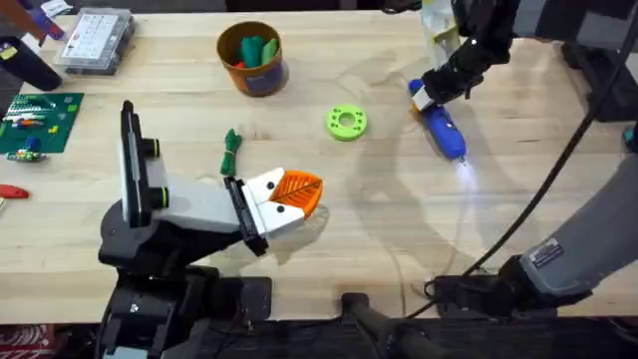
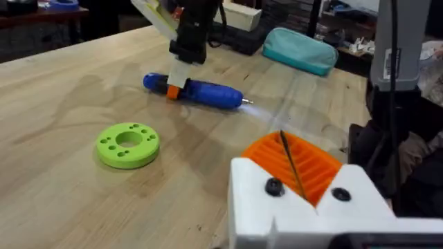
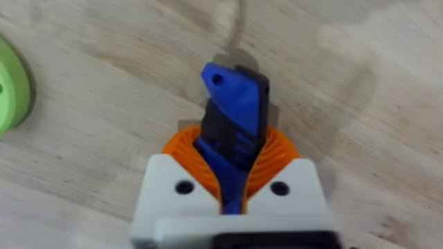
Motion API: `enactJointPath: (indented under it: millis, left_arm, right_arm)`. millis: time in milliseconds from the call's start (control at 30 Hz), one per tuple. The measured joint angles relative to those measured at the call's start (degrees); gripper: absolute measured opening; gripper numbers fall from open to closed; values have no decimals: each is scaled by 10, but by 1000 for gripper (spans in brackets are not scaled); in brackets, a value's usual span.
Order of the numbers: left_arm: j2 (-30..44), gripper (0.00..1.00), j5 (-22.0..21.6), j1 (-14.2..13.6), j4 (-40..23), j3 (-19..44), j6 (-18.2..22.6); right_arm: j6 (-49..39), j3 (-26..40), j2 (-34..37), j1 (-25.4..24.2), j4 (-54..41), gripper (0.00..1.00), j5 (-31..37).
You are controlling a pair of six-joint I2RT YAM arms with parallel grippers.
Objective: Pick up the gripper from the table and insert it into the empty holder that is missing its gripper. Then pick up a screw, insert it into the mounting hole, and use the screwdriver to tighten it. Finally, clean up the table by picking up the vegetable and placing it into the bucket.
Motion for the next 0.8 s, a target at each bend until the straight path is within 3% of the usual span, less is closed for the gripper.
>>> enactJointPath:
  millis: [67,500,800]
  left_arm:
    - [0,16,0,0,0,0,0]
    - [0,16,0,0,0,0,0]
    - [0,16,0,0,0,0,0]
  right_arm:
    - [-1,0,0,0,-1,26,0]
    - [-1,5,0,0,-37,26,-1]
    - [0,31,-21,0,-120,26,-5]
